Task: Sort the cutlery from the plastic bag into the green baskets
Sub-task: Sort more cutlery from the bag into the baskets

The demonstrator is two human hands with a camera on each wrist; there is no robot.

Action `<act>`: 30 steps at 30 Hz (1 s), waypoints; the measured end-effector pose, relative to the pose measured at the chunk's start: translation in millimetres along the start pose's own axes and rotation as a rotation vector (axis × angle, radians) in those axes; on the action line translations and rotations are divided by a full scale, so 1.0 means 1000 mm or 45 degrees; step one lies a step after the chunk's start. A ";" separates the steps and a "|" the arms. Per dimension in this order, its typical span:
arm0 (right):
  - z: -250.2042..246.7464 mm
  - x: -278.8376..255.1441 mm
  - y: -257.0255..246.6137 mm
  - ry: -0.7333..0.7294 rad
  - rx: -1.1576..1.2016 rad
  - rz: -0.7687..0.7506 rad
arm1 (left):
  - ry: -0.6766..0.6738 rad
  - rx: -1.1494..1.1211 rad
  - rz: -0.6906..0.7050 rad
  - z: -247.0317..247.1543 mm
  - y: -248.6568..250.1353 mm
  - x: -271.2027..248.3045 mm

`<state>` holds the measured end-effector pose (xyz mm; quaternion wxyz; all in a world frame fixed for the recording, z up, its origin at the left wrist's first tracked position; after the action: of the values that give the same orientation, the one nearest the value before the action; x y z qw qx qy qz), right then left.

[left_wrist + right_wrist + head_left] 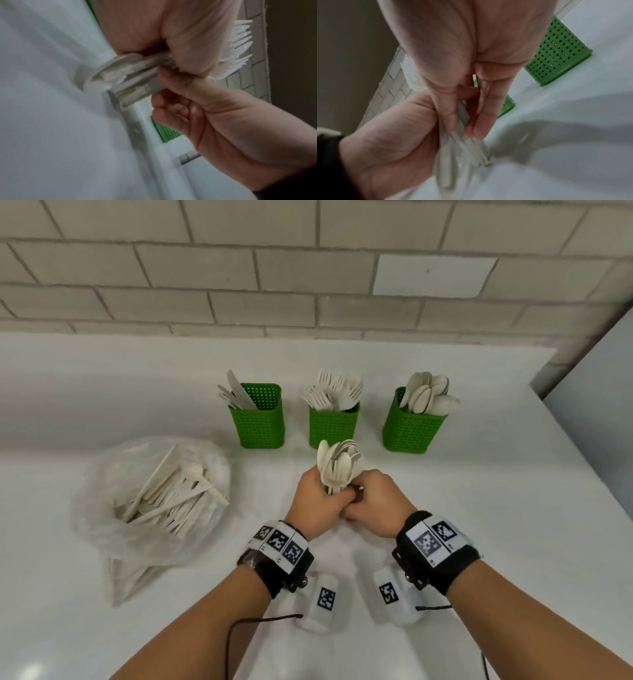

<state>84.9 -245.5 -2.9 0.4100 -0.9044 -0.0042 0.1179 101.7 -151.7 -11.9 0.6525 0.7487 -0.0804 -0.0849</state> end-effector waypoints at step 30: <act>-0.043 -0.015 -0.057 0.473 0.689 -0.085 | -0.317 -0.610 -0.191 -0.029 0.033 -0.014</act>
<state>85.0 -241.5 69.8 0.6329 -0.7680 0.0726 -0.0659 94.2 -125.2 25.0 0.7879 0.5608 -0.0820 -0.2407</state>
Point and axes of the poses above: each hand's wrist, its own x-axis towards the middle knuckle, its own z-axis out of the palm, y = z × x, the point moved 10 cm from there along x, towards the middle knuckle, and after that the axes turned 2 degrees about z, right-handed, at the moved point
